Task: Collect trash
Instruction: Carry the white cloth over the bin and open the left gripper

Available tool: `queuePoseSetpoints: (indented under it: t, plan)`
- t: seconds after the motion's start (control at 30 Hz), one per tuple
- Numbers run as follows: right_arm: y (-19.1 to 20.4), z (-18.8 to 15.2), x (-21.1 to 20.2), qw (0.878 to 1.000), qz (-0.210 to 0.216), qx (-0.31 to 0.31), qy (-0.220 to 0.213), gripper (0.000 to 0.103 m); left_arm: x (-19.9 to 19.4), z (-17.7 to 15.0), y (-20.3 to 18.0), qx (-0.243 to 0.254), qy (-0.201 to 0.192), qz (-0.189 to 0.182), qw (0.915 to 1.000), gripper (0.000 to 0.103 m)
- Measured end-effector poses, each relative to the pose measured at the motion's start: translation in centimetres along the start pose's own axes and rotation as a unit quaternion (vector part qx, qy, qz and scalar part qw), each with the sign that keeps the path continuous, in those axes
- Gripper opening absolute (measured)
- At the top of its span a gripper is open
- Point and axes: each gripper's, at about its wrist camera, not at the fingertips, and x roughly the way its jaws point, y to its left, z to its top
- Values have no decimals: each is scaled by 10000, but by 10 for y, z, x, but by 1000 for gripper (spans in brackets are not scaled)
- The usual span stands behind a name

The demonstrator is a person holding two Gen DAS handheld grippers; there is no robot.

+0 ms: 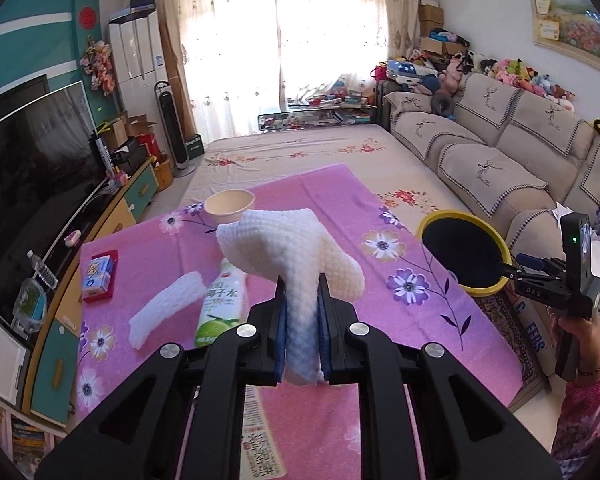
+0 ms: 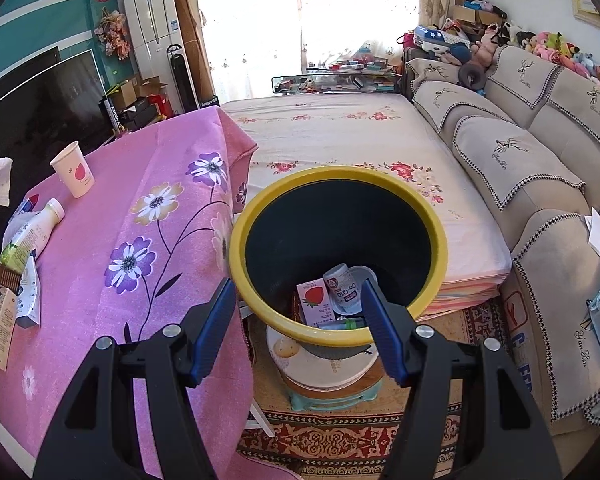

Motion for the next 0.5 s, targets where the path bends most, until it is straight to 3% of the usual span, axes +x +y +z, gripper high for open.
queuePoseSetpoints:
  t: [0.23,0.5]
  plan:
    - [-32,-8,-23,9992,-283,260,-141,62,46,25,-80,469,128,-766,9959,14]
    - [-74,-29,-39,9966,-597,544,-147,63,119,54,-191,1061,418,-1449,9829,14]
